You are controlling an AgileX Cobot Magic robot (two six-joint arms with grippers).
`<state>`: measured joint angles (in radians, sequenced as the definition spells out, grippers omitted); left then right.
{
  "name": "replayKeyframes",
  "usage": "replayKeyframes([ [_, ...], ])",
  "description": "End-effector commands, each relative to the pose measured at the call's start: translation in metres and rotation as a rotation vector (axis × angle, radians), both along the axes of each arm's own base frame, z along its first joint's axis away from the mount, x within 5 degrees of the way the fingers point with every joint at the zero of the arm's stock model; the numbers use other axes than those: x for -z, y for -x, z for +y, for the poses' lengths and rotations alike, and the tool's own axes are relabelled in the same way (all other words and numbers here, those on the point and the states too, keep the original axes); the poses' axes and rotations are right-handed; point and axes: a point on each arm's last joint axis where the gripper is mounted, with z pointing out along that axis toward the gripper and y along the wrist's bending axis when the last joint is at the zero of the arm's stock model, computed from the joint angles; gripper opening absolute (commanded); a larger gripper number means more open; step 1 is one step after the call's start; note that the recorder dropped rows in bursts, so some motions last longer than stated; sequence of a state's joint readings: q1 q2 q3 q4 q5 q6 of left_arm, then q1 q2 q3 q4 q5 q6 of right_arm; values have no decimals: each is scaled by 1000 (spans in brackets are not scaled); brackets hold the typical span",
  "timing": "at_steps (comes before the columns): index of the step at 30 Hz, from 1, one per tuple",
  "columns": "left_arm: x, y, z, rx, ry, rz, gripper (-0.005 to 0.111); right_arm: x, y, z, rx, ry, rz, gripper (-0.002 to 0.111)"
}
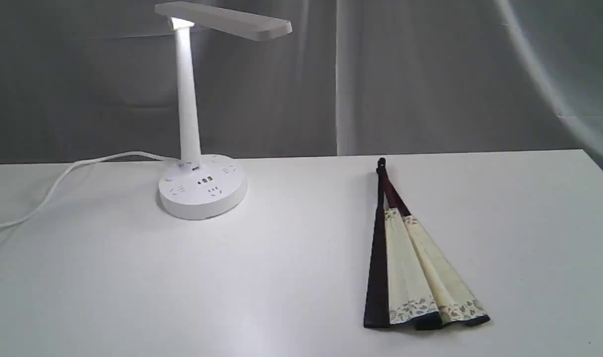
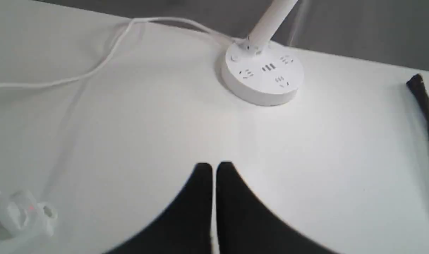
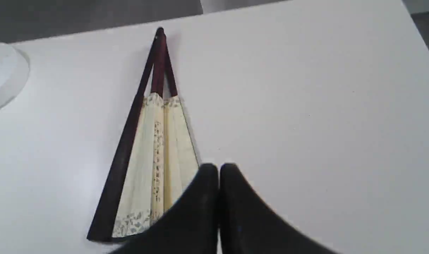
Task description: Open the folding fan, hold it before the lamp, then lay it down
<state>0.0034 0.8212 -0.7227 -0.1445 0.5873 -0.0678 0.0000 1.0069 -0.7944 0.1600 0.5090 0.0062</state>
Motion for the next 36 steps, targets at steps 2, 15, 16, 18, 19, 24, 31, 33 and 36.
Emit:
replayKeyframes([
  [2, 15, -20, -1, 58, -60, 106, 2, 0, -34, 0, -77, 111, 32, 0],
  [15, 54, -50, -15, 174, -91, 315, 2, 36, -86, 9, -176, 41, 282, 0],
  [16, 55, -50, -19, 190, -94, 318, 2, 34, -92, 9, -185, 38, 299, 0],
  [18, 58, -52, -26, 225, -100, 329, 2, 36, -107, 11, -224, 49, 349, 0],
  [19, 60, -52, -28, 231, -99, 339, 2, 39, -112, 11, -241, 57, 368, 0],
  [24, 75, -55, -34, 290, -124, 441, 2, 46, -150, 15, -368, 87, 453, 8],
  [31, 78, -66, -47, 352, -151, 433, 2, 70, -187, 21, -406, 20, 502, 34],
  [33, 80, -71, -48, 356, -159, 428, 2, 76, -194, 26, -406, 8, 501, 43],
  [36, 85, -75, -51, 382, -152, 436, 3, 82, -200, 35, -433, 45, 506, 50],
])
